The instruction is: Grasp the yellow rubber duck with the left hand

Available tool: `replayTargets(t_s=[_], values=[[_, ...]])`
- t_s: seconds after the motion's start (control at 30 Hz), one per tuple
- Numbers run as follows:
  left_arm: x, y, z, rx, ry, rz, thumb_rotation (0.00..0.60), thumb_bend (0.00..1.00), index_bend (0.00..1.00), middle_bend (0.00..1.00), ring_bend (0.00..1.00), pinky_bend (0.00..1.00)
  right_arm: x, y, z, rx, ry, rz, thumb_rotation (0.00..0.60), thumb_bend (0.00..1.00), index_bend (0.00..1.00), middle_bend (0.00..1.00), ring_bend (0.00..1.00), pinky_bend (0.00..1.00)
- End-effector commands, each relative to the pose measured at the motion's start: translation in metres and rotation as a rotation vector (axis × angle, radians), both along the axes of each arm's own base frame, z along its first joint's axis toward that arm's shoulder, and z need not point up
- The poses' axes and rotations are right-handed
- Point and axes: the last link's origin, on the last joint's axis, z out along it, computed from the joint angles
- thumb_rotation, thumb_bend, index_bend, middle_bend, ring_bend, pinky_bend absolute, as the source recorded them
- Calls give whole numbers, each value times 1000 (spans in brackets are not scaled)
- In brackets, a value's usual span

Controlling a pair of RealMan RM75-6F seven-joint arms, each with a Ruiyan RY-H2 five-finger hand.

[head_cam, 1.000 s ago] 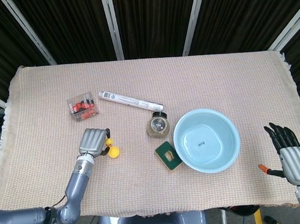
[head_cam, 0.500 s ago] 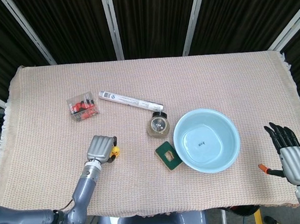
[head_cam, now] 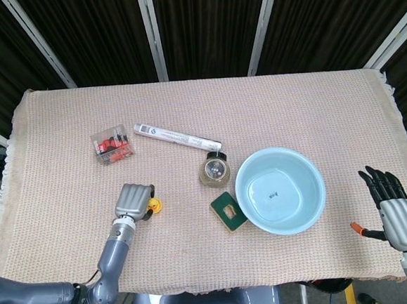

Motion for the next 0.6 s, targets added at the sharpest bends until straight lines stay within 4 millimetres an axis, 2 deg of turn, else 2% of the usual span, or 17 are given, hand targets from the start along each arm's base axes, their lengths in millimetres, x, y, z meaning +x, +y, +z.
replayTargets(t_s=[0.03, 0.4, 0.6], values=[[0, 0, 1, 2, -5, 0, 600, 326, 380, 907, 778, 662, 0, 0, 0, 1, 0, 0, 600, 48, 24, 0, 0, 31], [2, -3, 12, 25, -60, -11, 600, 320, 360, 901, 775, 660, 0, 0, 0, -2, 5, 1, 600, 49, 24, 0, 0, 31], [-6, -8, 40, 99, -113, -33, 600, 321, 368, 874, 748, 648, -1, 0, 0, 2, 16, 0, 600, 48, 24, 0, 0, 31]])
